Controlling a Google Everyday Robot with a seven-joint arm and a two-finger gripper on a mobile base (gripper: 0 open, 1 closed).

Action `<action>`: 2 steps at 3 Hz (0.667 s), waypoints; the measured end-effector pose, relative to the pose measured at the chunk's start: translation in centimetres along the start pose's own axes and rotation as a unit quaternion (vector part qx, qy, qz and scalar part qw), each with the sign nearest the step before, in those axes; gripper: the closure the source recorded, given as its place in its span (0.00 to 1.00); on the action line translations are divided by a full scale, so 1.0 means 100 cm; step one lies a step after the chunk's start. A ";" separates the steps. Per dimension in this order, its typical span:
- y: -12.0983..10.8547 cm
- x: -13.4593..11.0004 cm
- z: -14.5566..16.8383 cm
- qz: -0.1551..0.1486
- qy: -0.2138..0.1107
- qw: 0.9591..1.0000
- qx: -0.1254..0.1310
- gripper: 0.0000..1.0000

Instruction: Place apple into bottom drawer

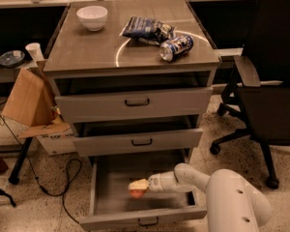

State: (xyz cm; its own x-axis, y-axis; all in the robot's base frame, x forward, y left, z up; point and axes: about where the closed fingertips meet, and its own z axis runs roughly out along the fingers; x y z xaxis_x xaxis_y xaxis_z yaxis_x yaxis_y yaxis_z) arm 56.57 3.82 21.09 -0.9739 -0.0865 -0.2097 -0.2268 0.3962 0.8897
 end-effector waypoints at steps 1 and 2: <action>0.003 0.000 0.000 -0.011 -0.002 1.000 0.003 0.00; 0.003 0.000 0.000 -0.011 -0.002 1.000 0.003 0.00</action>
Offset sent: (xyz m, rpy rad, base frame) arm -0.0005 0.0013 0.0024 -0.0047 -0.0200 0.0039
